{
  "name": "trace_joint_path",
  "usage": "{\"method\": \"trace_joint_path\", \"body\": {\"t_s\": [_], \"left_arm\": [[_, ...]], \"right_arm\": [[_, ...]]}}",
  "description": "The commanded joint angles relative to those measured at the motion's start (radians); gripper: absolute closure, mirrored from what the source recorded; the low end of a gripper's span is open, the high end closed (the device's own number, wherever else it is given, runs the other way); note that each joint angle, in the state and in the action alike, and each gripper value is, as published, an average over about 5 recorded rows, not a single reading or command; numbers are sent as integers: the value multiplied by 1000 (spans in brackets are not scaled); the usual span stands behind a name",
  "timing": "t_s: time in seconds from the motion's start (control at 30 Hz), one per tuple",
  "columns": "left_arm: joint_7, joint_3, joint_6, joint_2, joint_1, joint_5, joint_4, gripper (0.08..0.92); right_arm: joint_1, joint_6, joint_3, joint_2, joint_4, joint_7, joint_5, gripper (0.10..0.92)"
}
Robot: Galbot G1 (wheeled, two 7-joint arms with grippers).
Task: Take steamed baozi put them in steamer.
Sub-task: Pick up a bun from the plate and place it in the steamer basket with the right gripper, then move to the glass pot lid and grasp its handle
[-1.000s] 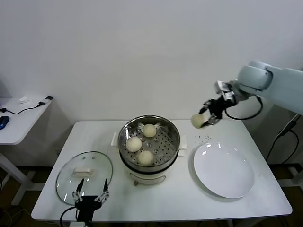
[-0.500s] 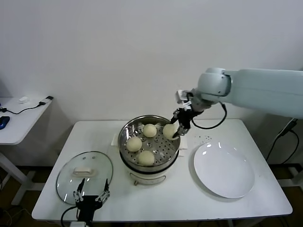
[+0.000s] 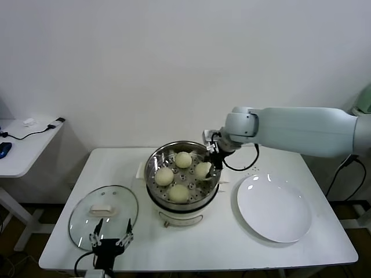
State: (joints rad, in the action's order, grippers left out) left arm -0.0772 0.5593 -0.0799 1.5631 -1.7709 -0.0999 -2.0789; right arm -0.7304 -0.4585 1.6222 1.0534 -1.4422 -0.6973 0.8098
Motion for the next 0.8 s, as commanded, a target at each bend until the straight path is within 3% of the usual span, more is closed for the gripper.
{"method": "trace_joint_path", "body": {"t_s": [0.03, 0.27, 0.6, 0.8], "left_arm": [[0, 0, -1, 2, 2, 1, 5, 177], [0, 4, -2, 2, -1, 2, 1, 177], [-1, 8, -4, 2, -6, 4, -7, 177], [-5, 18, 0, -2, -12, 25, -19, 177]], "right_arm": [[108, -16, -38, 35, 49, 31, -31, 431], [130, -14, -46, 36, 57, 28, -62, 427], [113, 56, -128, -23, 50, -41, -48, 217], [111, 90, -301, -192, -13, -45, 79, 203]]}}
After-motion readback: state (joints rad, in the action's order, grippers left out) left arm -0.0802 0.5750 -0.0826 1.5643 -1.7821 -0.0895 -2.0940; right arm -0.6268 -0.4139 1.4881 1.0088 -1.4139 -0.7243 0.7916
